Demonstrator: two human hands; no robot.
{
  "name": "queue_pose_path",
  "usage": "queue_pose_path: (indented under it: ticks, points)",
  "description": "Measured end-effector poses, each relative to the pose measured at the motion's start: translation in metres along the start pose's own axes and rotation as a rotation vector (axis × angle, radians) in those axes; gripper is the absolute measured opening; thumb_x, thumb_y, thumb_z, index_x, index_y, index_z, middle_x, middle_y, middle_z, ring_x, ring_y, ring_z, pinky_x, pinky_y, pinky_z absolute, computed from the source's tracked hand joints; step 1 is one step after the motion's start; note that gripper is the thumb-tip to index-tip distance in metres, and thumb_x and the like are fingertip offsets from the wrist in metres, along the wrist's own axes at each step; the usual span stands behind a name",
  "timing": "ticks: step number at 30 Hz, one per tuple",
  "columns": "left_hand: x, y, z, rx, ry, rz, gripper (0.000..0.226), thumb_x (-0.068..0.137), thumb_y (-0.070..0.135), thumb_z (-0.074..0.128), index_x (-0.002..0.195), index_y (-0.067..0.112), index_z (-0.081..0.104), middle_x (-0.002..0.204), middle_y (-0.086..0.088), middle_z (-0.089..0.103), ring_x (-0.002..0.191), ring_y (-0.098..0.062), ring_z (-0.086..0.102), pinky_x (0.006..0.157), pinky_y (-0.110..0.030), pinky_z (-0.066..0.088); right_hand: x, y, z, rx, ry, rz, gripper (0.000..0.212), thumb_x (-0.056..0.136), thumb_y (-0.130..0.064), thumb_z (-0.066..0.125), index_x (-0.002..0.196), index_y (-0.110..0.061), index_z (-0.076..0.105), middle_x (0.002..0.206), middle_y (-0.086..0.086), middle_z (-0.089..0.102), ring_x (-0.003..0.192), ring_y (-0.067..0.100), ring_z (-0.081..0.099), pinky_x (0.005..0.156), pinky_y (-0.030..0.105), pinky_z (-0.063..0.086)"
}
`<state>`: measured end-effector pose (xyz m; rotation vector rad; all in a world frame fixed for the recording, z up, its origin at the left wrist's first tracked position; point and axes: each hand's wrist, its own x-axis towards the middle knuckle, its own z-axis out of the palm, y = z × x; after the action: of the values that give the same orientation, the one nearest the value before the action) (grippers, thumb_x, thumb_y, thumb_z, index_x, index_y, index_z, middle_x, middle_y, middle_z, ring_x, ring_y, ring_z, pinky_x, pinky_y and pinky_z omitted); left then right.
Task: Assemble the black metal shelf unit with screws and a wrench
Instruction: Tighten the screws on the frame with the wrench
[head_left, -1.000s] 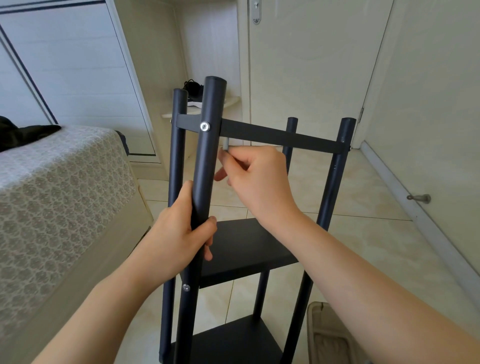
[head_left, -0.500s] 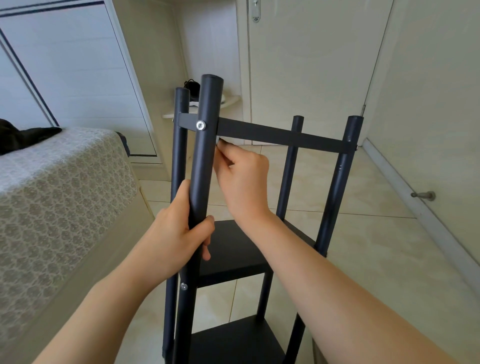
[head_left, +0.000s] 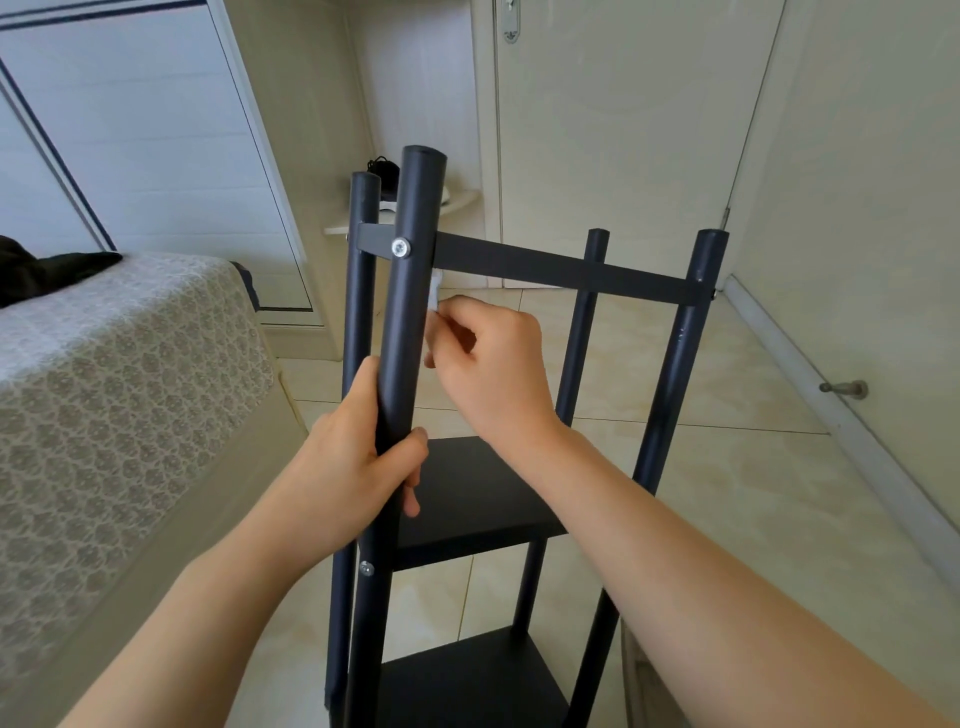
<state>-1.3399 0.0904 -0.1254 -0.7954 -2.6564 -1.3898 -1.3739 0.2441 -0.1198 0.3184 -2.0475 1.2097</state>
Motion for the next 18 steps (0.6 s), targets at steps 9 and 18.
queue_pose_path:
  ticks: [9, 18]
  points:
    - [-0.002, 0.001, 0.001, 0.008, 0.003, 0.014, 0.040, 0.097, 0.008, 0.055, 0.103, 0.044, 0.038, 0.070, -0.005, 0.071, 0.056, -0.020, 0.071, 0.060, -0.019, 0.053, -0.004, -0.015, -0.027, 0.021, -0.064, 0.042, 0.025, 0.095, -0.013, 0.062, 0.070, -0.014, 0.065, 0.053, -0.014, 0.049, 0.051, 0.005, 0.050, 0.055, 0.013, 0.038]
    - [-0.003, -0.003, 0.000, 0.008, 0.005, 0.023, 0.040, 0.096, 0.009, 0.056, 0.110, 0.043, 0.038, 0.071, -0.007, 0.071, 0.056, -0.020, 0.071, 0.061, -0.020, 0.054, 0.000, -0.024, -0.030, -0.023, -0.024, 0.017, 0.027, 0.094, -0.011, 0.062, 0.069, -0.005, 0.068, 0.050, -0.014, 0.043, 0.049, 0.006, 0.046, 0.055, 0.009, 0.034]
